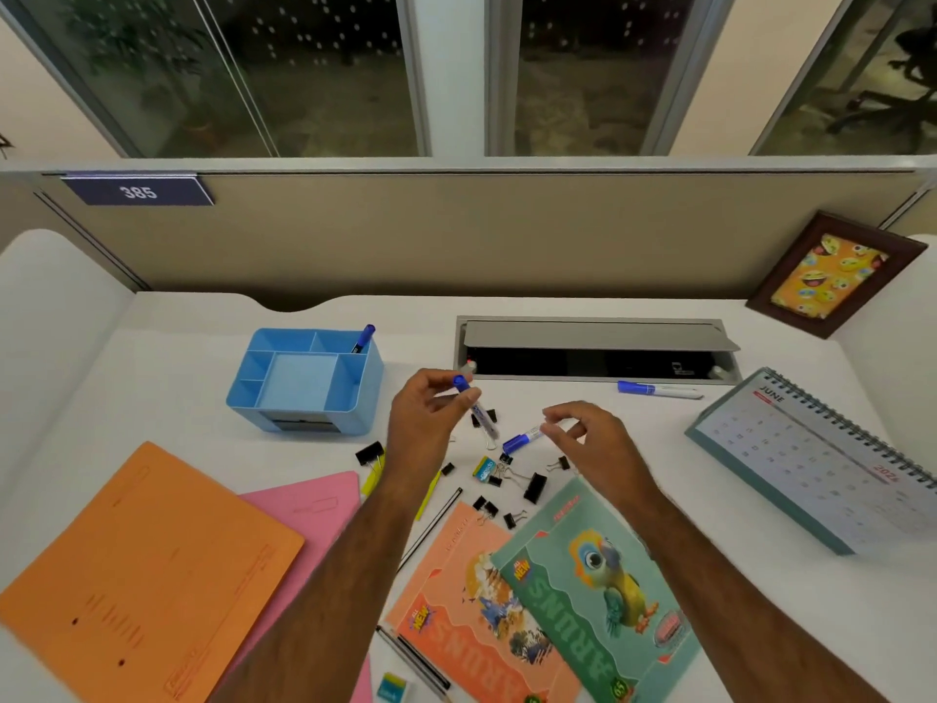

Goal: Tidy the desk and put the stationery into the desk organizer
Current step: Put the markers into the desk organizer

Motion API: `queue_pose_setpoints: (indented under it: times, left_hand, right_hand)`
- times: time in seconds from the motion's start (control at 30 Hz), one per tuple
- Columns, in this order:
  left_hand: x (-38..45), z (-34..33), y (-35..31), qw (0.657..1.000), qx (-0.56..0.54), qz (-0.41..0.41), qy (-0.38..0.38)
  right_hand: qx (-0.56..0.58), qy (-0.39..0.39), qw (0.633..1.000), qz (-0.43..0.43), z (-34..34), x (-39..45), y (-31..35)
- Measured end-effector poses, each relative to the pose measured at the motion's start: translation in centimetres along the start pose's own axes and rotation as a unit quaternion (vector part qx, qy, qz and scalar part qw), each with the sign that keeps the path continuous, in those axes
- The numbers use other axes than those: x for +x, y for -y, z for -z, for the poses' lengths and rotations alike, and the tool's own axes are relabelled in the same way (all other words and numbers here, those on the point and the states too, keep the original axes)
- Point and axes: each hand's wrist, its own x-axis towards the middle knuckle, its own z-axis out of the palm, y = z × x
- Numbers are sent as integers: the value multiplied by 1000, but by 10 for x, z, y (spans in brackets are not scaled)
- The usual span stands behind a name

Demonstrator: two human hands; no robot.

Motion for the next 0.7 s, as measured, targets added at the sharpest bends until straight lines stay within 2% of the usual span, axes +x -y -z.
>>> queue_pose_setpoints:
  times: [0.23, 0.33, 0.47, 0.7]
  left_hand:
    - [19, 36, -10, 997, -8, -30, -71]
    - [36, 60, -24, 991, 22, -48, -120]
    - [61, 101, -40, 979, 78, -93, -163]
    - [106, 138, -50, 969, 184, -104, -131]
  right_hand:
    - [-181, 1, 983, -37, 45, 43, -51]
    - [-280, 14, 959, -32, 61, 61, -69]
    - [-344, 4, 939, -21, 72, 75, -83]
    - [-435, 36, 899, -47, 88, 89, -97]
